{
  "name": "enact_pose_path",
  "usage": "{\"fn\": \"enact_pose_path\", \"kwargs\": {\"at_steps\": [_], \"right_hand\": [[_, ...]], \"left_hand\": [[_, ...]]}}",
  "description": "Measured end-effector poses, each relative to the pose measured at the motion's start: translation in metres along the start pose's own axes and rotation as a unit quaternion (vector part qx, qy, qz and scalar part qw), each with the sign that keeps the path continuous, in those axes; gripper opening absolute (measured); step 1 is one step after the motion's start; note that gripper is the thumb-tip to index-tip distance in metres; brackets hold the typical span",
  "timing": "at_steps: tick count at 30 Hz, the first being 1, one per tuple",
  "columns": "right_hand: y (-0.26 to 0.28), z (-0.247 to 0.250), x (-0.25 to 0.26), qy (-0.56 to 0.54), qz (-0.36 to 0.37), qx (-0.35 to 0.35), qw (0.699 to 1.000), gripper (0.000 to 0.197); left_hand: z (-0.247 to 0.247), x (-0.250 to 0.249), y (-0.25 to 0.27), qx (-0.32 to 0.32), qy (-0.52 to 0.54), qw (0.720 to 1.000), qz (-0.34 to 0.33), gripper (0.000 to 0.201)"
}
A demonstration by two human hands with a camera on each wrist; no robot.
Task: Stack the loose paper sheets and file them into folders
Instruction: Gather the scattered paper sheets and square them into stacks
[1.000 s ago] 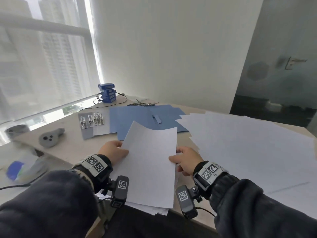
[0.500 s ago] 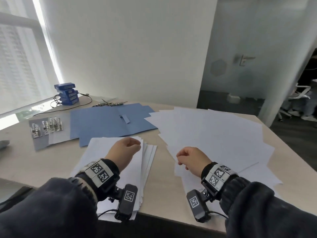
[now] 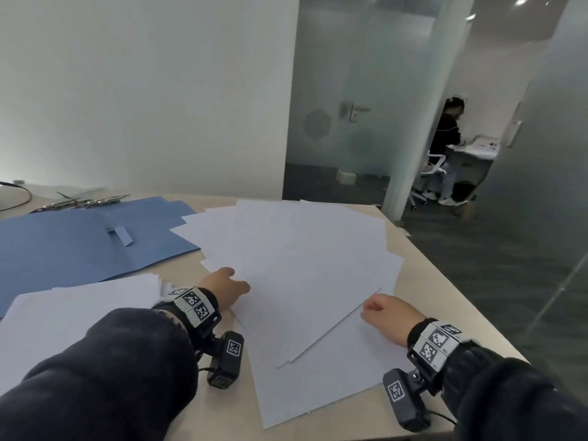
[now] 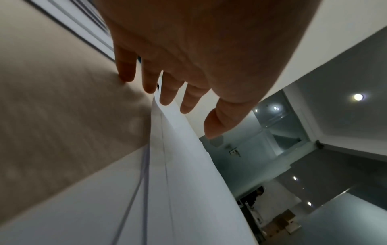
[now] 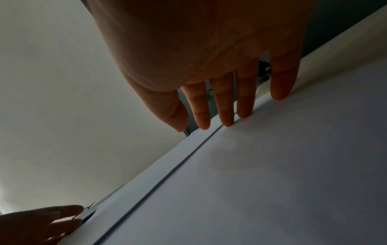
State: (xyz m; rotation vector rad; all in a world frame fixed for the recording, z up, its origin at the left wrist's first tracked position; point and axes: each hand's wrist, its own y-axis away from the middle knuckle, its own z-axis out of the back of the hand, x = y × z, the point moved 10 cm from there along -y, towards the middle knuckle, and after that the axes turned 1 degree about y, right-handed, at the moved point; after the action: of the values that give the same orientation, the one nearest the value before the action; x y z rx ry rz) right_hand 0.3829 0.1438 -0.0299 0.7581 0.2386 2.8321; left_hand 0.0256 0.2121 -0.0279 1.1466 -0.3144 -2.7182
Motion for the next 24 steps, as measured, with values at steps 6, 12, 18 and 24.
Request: {"fn": "enact_pose_path", "kwargs": {"at_steps": [6,12,18,24], "right_hand": [[0.002,-0.003,-0.001,0.053,0.006,0.018,0.998,0.032],[-0.006,0.001,0.003,0.072,0.012,0.012,0.997,0.027],[-0.012,-0.003,0.011,0.148,0.024,0.015,0.989,0.032],[-0.01,-0.001,0.019,0.201,0.027,0.027,0.979,0.032]], "left_hand": [[-0.008,-0.001,-0.02,-0.007,-0.109,0.994,0.012,0.065],[-0.011,-0.002,-0.02,-0.005,-0.141,0.99,0.013,0.056],[-0.007,-0.007,-0.014,-0.009,-0.137,0.99,-0.017,0.015],[-0.01,-0.009,-0.01,0.012,-0.065,0.998,-0.008,0.015]]}}
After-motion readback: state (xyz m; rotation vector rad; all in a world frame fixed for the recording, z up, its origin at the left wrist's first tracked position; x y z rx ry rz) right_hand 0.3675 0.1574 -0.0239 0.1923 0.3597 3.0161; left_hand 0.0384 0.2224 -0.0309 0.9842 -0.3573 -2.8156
